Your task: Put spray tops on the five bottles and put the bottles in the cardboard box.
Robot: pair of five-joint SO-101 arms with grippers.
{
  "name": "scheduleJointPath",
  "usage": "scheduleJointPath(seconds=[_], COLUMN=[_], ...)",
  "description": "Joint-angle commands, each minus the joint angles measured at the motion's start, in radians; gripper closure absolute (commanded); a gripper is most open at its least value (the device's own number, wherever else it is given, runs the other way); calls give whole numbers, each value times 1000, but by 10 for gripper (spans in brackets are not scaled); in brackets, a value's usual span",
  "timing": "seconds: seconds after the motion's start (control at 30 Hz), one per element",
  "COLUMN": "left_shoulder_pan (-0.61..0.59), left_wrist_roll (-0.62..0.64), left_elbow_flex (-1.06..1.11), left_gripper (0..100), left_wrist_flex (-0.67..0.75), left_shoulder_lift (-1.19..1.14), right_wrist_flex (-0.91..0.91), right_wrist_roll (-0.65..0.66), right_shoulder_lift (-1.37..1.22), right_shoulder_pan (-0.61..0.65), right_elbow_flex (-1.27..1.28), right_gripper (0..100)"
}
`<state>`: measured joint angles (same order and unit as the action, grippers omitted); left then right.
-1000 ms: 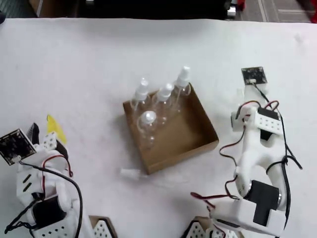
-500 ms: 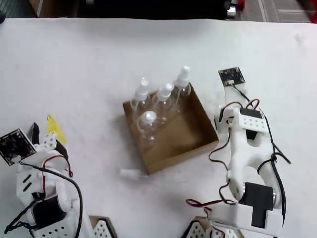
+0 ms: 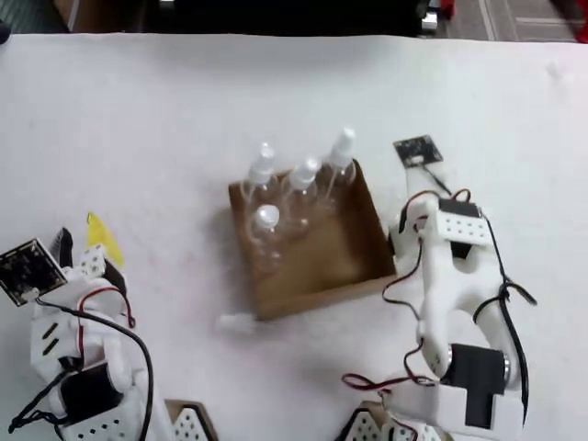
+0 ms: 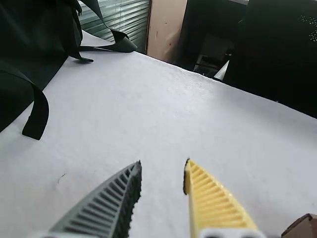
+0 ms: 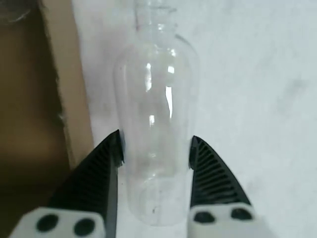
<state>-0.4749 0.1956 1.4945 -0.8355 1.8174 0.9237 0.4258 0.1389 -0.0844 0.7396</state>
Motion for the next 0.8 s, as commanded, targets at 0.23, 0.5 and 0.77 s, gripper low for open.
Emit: scheduleJointPath(seconds=[0.23, 0.5, 0.77], left_shoulder_pan=[13, 12, 12], left_wrist_roll=[-14, -14, -14], left_elbow_flex=[-8, -8, -8], left_gripper=[861, 861, 861], left_wrist_flex=[29, 29, 28], left_shoulder_lift=[12, 12, 12], right_wrist_flex=[58, 25, 28], right_wrist_roll=[-78, -78, 26], right_shoulder_lift=[372, 346, 326], right_shoulder_pan=[76, 31, -177], right_elbow_flex=[230, 215, 48], right_gripper=[982, 982, 982])
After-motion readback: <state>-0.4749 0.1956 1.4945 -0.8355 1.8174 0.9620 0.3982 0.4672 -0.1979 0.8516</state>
